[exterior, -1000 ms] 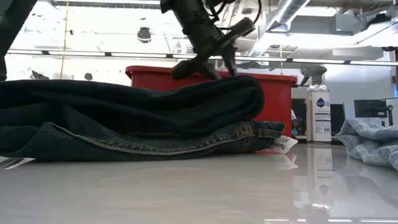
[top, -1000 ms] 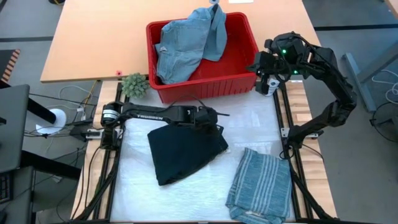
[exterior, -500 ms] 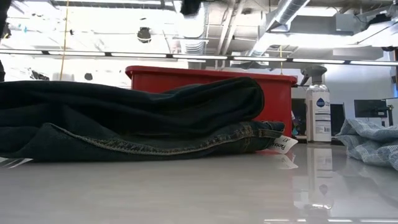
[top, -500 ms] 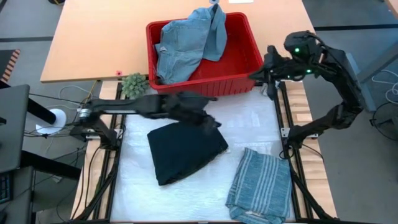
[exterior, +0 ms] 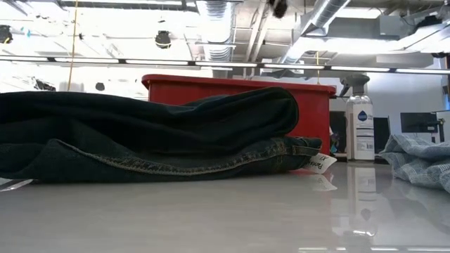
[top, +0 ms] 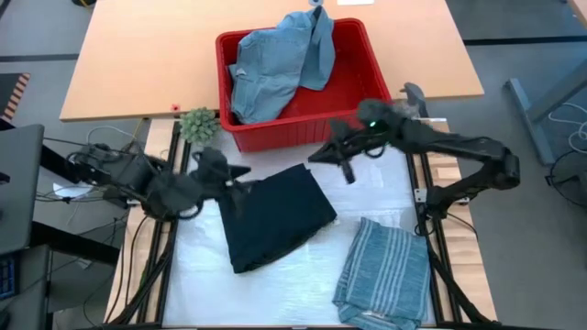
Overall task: Fold Laundry from Bin
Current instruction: Fold the blue denim pants
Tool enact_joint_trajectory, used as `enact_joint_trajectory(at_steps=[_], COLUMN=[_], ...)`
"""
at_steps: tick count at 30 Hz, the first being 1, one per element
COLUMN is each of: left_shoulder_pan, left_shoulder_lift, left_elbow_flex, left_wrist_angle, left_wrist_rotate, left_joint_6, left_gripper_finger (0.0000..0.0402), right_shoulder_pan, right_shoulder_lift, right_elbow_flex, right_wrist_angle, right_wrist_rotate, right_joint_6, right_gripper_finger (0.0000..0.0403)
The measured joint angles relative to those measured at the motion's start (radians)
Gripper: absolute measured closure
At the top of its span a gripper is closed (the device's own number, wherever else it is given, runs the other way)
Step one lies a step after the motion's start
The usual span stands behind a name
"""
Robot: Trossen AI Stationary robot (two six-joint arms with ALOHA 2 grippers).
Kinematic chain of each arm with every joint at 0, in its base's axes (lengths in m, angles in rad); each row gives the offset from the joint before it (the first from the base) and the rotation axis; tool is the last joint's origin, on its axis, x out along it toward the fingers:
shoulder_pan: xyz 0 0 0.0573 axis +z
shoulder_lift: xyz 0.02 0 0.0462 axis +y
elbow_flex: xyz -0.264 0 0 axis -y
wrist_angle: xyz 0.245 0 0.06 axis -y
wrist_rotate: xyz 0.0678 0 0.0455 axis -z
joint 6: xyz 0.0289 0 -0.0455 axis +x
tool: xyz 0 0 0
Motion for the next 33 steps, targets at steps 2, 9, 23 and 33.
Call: enact_joint_trajectory(at_steps=[2,9,23,33], left_shoulder_pan=[-0.045,-0.139,-0.128,-0.073], left_shoulder_lift=[0.002,-0.066,-0.196,0.015], left_elbow_flex=[-0.055,-0.364,-1.27,-1.435], left_wrist_angle=[0.009,0.234,1.392,1.55], left_wrist_rotate=[-0.037,-0.088,-0.051,0.0], left_joint_6=[-0.02,-0.107,-0.157,-0.35], left_gripper_finger=[0.0173,0.0173,0.0173,0.0173], right_shoulder_pan=[0.011,0.043,0.063,0.009], right_shoulder_lift=[0.036,0.234,0.55,0.68], right_elbow_flex=[-0.082,-0.195,-0.195,-0.192], right_wrist_angle=[0.155,0.504,0.471,0.349], right_wrist_rotate=[-0.038,-0.11,-0.148,-0.112], right_joint_6=[0.061,0.2,0.14,0.062], right_gripper_finger=[0.0387,0.0387,0.0387,0.0387])
